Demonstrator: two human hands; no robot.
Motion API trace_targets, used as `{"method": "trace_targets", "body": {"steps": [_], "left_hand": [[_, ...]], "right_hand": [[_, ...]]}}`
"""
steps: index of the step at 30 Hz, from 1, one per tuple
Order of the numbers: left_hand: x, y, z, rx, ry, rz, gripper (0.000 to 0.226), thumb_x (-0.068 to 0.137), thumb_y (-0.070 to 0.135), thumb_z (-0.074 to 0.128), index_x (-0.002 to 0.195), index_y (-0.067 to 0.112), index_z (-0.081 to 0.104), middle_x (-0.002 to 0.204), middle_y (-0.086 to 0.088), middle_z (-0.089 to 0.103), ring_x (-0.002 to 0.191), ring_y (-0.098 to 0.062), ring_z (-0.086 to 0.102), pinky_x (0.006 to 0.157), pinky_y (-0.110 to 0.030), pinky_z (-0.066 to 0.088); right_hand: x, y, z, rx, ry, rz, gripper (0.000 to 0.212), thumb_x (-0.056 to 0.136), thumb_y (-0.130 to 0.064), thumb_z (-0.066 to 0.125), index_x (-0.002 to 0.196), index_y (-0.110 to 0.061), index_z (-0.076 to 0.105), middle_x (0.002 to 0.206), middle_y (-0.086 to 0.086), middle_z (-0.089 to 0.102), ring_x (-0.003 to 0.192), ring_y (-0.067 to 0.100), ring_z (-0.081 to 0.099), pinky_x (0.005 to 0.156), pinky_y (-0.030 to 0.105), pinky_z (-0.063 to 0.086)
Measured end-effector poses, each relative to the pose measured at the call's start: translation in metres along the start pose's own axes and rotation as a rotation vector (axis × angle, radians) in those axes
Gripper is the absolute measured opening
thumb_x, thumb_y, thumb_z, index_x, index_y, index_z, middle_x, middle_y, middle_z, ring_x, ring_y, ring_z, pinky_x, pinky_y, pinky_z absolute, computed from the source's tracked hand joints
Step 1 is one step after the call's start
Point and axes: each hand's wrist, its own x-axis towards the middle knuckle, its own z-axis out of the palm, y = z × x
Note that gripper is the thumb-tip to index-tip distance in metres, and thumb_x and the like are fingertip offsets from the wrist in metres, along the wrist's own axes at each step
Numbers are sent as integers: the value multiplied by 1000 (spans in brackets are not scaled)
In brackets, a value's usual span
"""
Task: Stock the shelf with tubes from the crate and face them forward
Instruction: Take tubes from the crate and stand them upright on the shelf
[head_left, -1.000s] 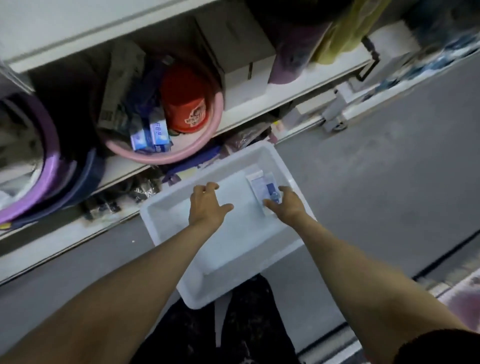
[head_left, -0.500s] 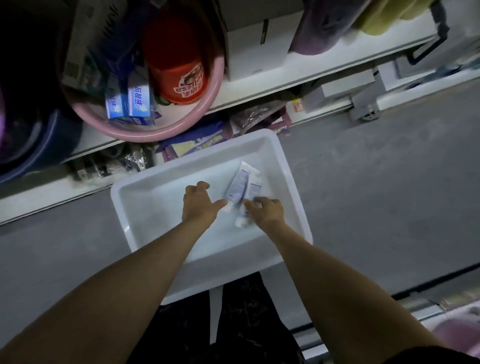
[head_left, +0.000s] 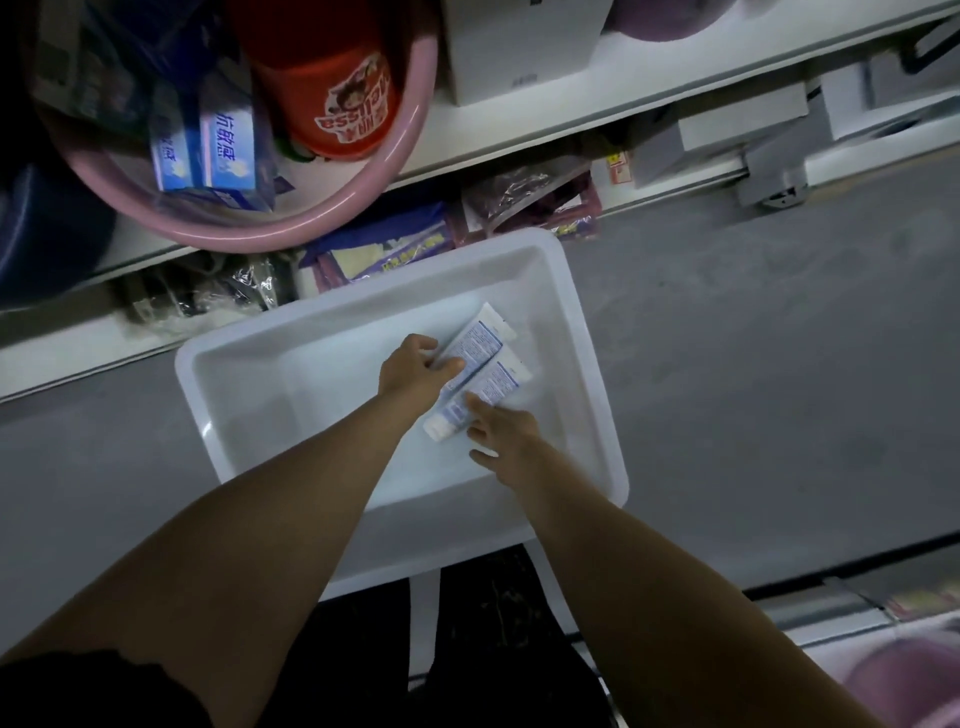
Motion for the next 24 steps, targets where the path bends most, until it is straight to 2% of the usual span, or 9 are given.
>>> {"method": "trace_targets", "body": {"steps": [4,8,10,13,16,20,24], "left_hand": [[3,-6,7,-35,-37,-41,46,83,42,73,117,16,58,110,0,65,101,-20,61,82,-30,47],[-2,-12,3,-281,-258,-153,39,86,35,73,114,10,65,111,-7,70,97,-22,67,82,-33,54],[-11,-16,0,-360,-368,-214,40,86,33,73,117,8,66,110,-6,72,96,-20,68,80,-31,53],[-23,-24,-1,-485,-442,-301,41,85,30,73,119,8,62,115,-6,71,103,-20,67,81,-30,53],[-39,-27,-7,-561,-396,-315,37,86,26,74,116,9,62,115,-6,70,98,-19,68,74,-26,52],[-62,-23,-28,-583,-304,-236,35,85,26,75,115,12,64,111,-3,71,92,-18,67,73,-26,51],[-85,-23,-67,-645,-201,-138,36,82,27,77,114,14,65,109,-2,72,95,-19,66,78,-28,50]], "right_hand": [[5,0,4,94,-4,31,45,87,-26,75,125,-8,59,119,9,63,105,19,59,98,44,51],[11,7,-11,84,-135,59,41,86,-34,74,121,-18,61,127,5,63,113,20,59,86,45,56],[8,12,-20,83,-212,69,39,84,-40,74,116,-21,62,121,5,66,110,22,63,82,45,58],[-4,14,-28,72,-242,51,34,89,-35,71,115,-15,63,114,8,68,101,24,66,79,40,59],[-18,16,-28,60,-192,-19,43,88,-28,73,122,-8,57,115,12,66,97,27,66,69,36,59],[-42,15,-19,99,-181,-132,50,86,-19,75,128,-6,51,119,15,66,101,30,67,67,37,59],[-78,10,2,66,-206,-226,41,87,-16,74,124,-6,57,122,14,65,103,26,66,69,35,60]]}}
